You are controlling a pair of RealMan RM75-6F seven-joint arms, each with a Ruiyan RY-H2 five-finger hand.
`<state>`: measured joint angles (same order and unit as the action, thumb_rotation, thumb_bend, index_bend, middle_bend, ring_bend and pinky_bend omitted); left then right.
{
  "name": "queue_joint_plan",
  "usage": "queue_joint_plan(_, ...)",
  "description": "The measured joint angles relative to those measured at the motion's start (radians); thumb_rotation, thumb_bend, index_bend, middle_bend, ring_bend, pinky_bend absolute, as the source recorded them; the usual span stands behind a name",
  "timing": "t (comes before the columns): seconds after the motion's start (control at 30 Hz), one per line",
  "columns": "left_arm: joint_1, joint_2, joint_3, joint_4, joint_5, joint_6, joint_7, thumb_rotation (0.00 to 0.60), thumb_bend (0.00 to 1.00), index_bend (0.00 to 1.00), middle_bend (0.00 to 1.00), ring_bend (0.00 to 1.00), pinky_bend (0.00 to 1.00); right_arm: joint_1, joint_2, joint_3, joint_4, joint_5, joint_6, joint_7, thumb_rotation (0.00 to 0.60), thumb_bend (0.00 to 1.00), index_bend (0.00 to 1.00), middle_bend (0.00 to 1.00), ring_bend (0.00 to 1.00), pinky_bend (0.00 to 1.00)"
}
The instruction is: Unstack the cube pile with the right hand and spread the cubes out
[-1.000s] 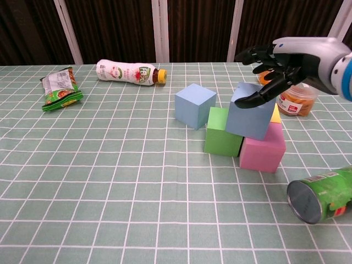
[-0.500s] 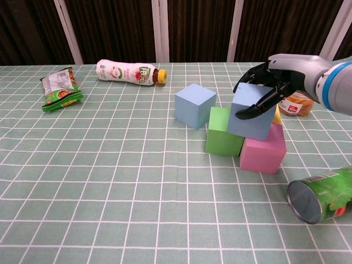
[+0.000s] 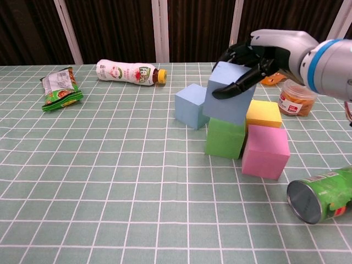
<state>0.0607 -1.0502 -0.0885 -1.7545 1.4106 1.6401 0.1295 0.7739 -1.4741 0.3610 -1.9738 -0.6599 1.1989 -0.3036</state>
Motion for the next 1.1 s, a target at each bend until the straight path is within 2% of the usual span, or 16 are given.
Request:
queue_joint_plan(0.17,0.000,0.001,-0.001,0.000,-0.003,-0.001,-0.004,0.600,0.15,0.20,0.04,0.00,0.00,0.042,-0.030,0.039,-0.037,0.028,-0.010,-0.009,0.600,0.30,0.51,0.44,0.53,0.19)
queue_joint_plan(0.33,0.000,0.003,0.000,0.000,-0.003,-0.003,-0.006,0.600,0.15,0.20,0.04,0.00,0.00,0.088,-0.093,0.055,-0.054,0.043,0.016,-0.041,0.600,0.30,0.51,0.44,0.53,0.19)
queue_joint_plan(0.7,0.001,0.014,-0.004,0.004,-0.012,-0.009,-0.035,0.600,0.15,0.20,0.04,0.00,0.00,0.218,-0.337,0.073,0.024,0.055,0.121,-0.151,0.600,0.29,0.51,0.44,0.52,0.15)
queue_joint_plan(0.77,0.001,0.016,-0.003,0.004,-0.010,-0.008,-0.040,0.600,0.15,0.20,0.04,0.00,0.00,0.229,-0.374,0.068,0.049,0.055,0.130,-0.158,0.600,0.29,0.47,0.39,0.46,0.11)
queue_joint_plan(0.83,0.003,0.018,-0.003,0.004,-0.008,-0.006,-0.045,0.600,0.15,0.20,0.04,0.00,0.00,0.235,-0.399,0.058,0.072,0.054,0.133,-0.162,0.600,0.29,0.40,0.25,0.34,0.06)
queue_joint_plan(0.93,0.005,0.020,-0.003,0.005,-0.010,-0.004,-0.050,0.600,0.15,0.20,0.04,0.00,0.00,0.239,-0.415,0.040,0.099,0.060,0.119,-0.173,0.600,0.25,0.31,0.10,0.21,0.03)
queue_joint_plan(1.1,0.005,0.020,-0.006,0.002,-0.020,-0.006,-0.047,0.600,0.15,0.20,0.04,0.00,0.00,0.230,-0.400,0.025,0.114,0.032,0.092,-0.177,0.600,0.23,0.22,0.01,0.15,0.03)
